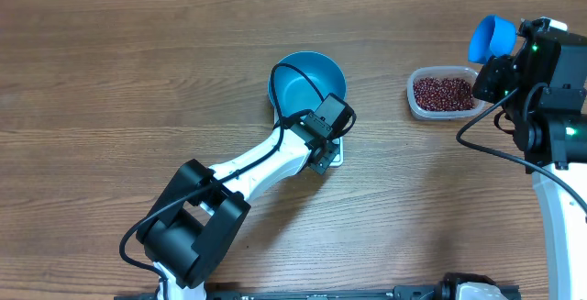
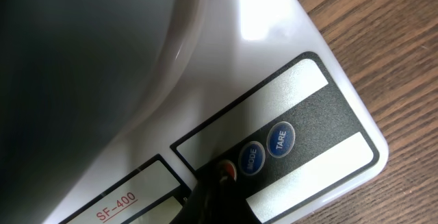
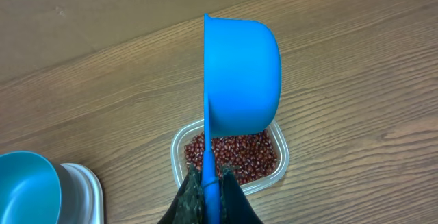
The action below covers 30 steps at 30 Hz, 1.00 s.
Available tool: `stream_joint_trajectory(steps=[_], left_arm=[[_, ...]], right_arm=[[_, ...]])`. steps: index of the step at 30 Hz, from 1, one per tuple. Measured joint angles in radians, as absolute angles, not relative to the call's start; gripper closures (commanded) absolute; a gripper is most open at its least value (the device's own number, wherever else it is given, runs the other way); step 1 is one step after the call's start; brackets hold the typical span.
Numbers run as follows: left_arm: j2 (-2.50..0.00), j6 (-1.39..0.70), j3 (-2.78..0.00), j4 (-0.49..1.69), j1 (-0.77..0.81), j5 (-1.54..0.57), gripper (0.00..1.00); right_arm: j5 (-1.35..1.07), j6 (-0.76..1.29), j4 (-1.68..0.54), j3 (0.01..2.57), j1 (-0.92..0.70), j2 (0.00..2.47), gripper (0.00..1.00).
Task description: Scoop item into bowl and weigh 150g on scale
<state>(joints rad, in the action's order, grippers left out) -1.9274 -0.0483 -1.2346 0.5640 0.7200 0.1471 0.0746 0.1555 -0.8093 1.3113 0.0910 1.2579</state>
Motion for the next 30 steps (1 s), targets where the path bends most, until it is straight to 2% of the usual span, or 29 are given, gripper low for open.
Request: stream_joint_trajectory(steps=[30], left_arm=[[-1.929,-0.049,-1.235,0.545,0.72,0.142,0.96]], right_arm=[[0.075,0.156,-0.81,1.311,0.091,1.258,0.97]])
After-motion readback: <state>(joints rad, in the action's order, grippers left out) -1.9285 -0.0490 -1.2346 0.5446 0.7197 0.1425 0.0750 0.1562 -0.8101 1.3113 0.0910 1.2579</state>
